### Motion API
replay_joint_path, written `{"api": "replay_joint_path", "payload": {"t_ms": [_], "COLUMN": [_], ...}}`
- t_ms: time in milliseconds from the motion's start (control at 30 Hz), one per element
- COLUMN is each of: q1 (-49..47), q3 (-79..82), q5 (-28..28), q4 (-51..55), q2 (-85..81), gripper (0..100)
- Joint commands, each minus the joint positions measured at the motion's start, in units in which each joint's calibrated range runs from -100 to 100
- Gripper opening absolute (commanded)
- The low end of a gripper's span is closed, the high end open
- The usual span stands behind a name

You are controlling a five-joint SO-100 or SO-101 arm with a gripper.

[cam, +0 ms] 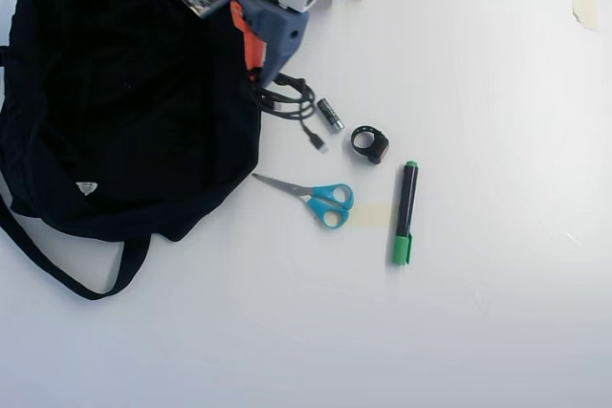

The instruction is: Put the cable into the black bag

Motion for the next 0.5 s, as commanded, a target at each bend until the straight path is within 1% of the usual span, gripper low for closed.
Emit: {"api": "replay_joint_path", "payload": {"t_ms": [0, 133, 200, 233, 267, 400, 433, 467], "q1": [9.84, 19.34, 26.37, 31.53, 33.92, 38.41, 38.19, 37.89], "q3": [-2.11, -2.2, -2.74, -3.19, -4.72, -17.92, -19.54, -20.35], "q5": [4.0, 6.99, 8.67, 10.61, 10.61, 12.55, 12.44, 12.02], "q4": [-0.48, -1.17, -4.53, -10.56, -13.74, -15.03, -15.03, -15.03], "q2": [-0.53, -0.53, 1.13, 6.86, 11.76, 26.94, 28.35, 29.02], "gripper": [2, 2, 2, 2, 2, 2, 3, 5]}}
